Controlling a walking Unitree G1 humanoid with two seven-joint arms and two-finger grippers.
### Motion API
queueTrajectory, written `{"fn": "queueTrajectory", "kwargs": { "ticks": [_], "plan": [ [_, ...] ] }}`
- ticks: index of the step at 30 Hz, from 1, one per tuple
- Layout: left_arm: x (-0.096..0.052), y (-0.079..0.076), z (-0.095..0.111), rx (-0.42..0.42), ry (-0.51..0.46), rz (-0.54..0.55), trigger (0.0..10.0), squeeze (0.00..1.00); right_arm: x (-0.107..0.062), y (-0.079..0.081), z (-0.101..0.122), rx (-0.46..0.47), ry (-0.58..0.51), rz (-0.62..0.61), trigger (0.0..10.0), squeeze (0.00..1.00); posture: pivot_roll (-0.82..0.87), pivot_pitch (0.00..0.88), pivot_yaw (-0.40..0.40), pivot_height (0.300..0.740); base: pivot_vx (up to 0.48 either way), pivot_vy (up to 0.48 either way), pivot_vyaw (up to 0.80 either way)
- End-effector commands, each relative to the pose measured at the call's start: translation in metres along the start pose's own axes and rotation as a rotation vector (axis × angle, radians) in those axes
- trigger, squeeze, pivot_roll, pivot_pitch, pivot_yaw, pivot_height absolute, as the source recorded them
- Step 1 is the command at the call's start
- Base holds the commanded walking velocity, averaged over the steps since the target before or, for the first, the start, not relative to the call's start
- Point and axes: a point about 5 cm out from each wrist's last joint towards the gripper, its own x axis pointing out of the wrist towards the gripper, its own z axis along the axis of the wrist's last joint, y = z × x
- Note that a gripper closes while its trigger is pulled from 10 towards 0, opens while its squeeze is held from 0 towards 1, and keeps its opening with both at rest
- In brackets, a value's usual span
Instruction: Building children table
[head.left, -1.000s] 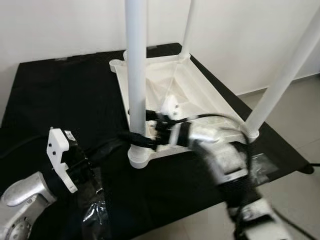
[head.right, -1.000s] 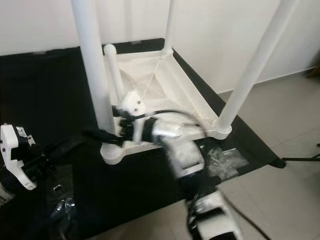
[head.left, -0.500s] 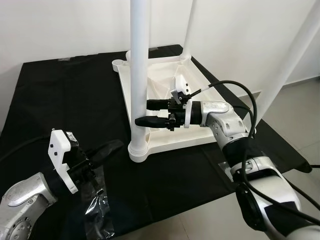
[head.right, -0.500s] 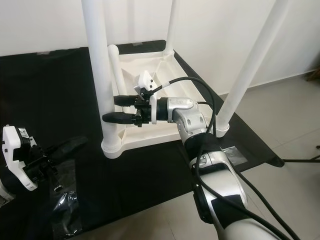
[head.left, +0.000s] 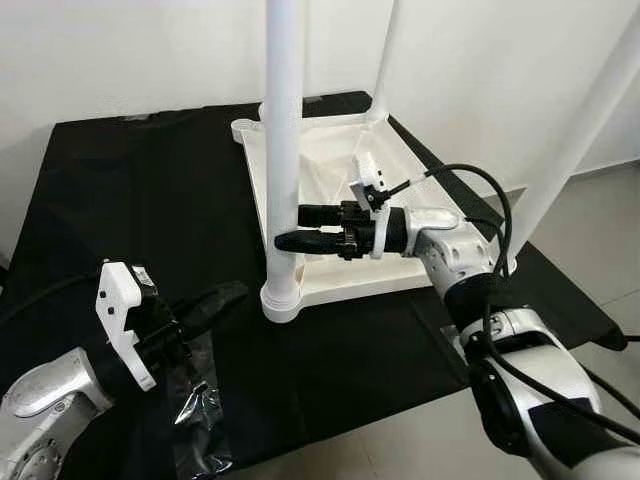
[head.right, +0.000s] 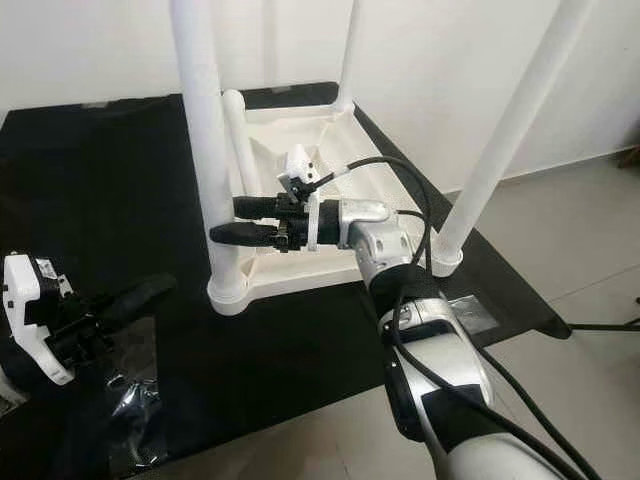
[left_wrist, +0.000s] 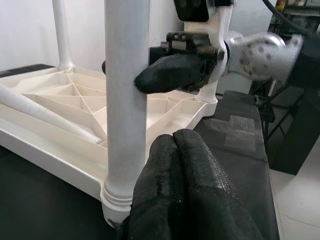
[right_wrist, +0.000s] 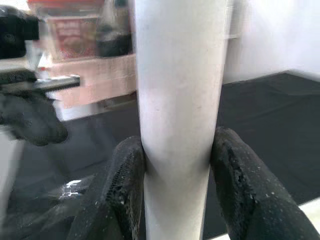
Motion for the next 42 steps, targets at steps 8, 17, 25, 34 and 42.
{"fn": "queueTrajectory", "kwargs": {
  "ticks": [8, 17, 25, 34, 42],
  "plan": [
    [-0.002, -0.001, 0.001, -0.009, -0.001, -0.015, 10.0, 0.00, 0.043, 0.099, -0.078, 0.225, 0.116, -0.671, 0.0, 0.00, 0.09, 0.112, -0.059, 0.740, 0.000, 0.000, 0.00],
    [-0.002, 0.000, 0.001, -0.006, 0.000, -0.012, 10.0, 0.00, 0.041, 0.091, -0.076, 0.178, 0.154, -0.699, 0.0, 0.00, 0.09, 0.112, -0.064, 0.740, 0.000, 0.000, 0.00],
    [-0.002, 0.000, 0.001, -0.007, 0.002, -0.013, 10.0, 0.00, 0.046, 0.080, -0.039, 0.179, -0.012, -0.514, 10.0, 1.00, 0.09, 0.109, -0.061, 0.740, 0.000, 0.000, 0.00],
    [0.000, 0.000, 0.000, -0.005, -0.004, -0.012, 10.0, 0.00, 0.035, 0.044, -0.011, 0.119, -0.095, -0.098, 10.0, 0.00, 0.10, 0.102, -0.067, 0.740, 0.000, 0.000, 0.00],
    [0.000, -0.001, -0.001, -0.006, -0.003, -0.012, 10.0, 0.00, 0.033, 0.026, -0.007, 0.083, -0.027, 0.015, 10.0, 0.00, 0.11, 0.106, -0.069, 0.740, 0.000, 0.000, 0.00]
  ]
}}
